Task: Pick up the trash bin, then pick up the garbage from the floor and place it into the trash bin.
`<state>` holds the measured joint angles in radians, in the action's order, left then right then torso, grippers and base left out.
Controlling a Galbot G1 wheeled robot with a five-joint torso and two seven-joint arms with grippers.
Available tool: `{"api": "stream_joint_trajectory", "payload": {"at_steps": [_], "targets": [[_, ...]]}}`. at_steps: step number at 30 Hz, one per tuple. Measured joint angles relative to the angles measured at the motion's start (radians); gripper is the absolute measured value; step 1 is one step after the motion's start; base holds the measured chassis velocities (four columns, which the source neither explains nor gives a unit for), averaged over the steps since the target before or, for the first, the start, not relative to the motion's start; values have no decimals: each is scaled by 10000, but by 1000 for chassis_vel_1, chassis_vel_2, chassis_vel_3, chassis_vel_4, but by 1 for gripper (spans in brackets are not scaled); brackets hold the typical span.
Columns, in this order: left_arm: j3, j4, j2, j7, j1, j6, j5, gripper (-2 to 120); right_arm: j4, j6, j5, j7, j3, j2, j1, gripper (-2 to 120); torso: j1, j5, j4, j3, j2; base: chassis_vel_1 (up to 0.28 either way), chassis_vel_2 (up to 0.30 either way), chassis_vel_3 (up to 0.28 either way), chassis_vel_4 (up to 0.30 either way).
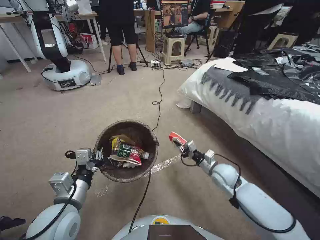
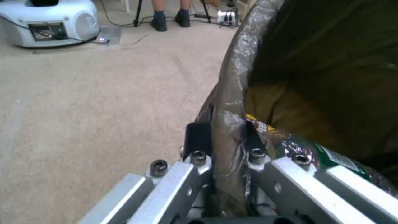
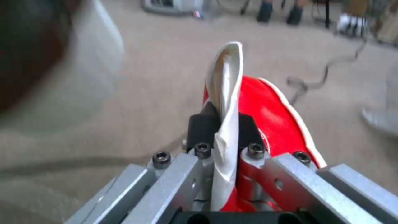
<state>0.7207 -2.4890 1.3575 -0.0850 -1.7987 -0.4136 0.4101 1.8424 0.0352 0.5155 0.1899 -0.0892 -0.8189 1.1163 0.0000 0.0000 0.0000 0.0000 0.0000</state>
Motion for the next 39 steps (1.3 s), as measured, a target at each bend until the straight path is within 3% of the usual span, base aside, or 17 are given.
{"api": "stream_joint_trajectory", "payload": {"at_steps": [2, 11, 29, 39], "targets": [[0, 1, 2, -3, 0, -2, 0, 0, 928, 354, 401, 134, -266, 339, -103, 0, 0, -1, -1, 0, 0, 0, 0, 0, 0], [-4, 52, 20, -9, 20, -41, -2, 0, 2467, 1128, 1524, 395, -190, 790, -1371, 0, 0, 0, 0, 0, 0, 0, 0, 0, 0], [-93, 112, 44, -1, 26, -86, -53, 0, 3153, 2050, 2580, 1390, 1154, 745, -3889, 0, 0, -1, -2, 0, 0, 0, 0, 0, 0], [-121, 127, 43, 32, 36, -213, -108, 0, 2886, 2176, 2542, 1659, 3169, 390, -5426, 0, 0, -1, 1, 0, 0, 0, 0, 0, 0]]}}
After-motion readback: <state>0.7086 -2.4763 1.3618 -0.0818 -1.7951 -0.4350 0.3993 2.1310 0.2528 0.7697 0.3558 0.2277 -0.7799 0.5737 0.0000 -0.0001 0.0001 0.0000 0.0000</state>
